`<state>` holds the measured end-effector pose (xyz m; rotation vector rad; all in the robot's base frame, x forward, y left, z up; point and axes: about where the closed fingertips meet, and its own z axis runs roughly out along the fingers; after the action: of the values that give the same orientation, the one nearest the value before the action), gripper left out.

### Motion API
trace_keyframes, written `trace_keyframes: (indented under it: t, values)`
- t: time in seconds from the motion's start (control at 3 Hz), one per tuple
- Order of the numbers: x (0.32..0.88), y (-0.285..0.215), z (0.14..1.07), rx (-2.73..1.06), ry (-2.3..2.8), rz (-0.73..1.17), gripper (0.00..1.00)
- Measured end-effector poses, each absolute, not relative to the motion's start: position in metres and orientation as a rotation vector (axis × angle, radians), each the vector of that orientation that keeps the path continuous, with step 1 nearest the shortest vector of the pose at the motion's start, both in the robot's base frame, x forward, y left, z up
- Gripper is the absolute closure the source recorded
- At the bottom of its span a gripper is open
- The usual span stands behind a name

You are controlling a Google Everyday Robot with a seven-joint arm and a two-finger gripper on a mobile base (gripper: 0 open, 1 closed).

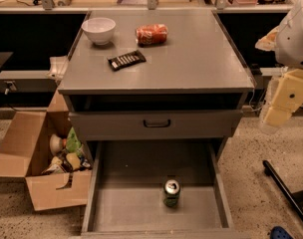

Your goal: Pick green can from middle drawer and place on counter

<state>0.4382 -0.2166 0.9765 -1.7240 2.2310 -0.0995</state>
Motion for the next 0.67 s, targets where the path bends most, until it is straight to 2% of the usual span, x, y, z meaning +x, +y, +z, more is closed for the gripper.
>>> trace_keyframes:
  t: [0.33,0.67]
  values:
    - [0.439,-0.216,0.974,-1.729,2.228,-0.096,0.00]
    - [0.448,-0.206,0.933,-1.812,2.186,-0.049,0.00]
